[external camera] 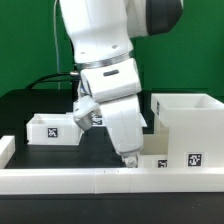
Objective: Assemble drawer
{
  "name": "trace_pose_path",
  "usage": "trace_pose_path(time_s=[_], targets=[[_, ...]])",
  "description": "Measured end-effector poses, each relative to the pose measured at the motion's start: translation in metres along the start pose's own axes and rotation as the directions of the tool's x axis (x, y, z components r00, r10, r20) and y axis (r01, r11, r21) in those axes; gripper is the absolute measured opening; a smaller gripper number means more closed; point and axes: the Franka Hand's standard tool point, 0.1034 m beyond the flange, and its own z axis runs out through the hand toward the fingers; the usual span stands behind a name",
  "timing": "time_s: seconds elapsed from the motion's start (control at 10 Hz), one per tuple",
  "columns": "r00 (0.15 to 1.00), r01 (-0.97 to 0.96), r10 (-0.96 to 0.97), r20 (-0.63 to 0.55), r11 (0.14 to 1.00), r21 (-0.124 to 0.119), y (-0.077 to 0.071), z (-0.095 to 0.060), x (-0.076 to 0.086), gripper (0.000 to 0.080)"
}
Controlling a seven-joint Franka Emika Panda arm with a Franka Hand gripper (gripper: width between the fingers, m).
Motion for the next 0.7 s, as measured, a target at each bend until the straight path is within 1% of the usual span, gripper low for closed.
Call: trace_pose_path(time_s=[0.1,0.2,0.5,0.7], targets=[[1.000,0.006,-0.006,-0.002,1.000,0.001,0.001,0.001,0.008,0.0649],[1.000,-0.009,0.009,-0.002,1.000,0.005,0.001,0.002,0.012,0.0649],[1.000,-0.019,0.019,-0.002,1.000,0.008,-0.001,0.003,0.010,0.0649],[1.000,-0.014,0.014,-0.002,1.000,0.021,-0.002,0.012,0.021,0.0649]])
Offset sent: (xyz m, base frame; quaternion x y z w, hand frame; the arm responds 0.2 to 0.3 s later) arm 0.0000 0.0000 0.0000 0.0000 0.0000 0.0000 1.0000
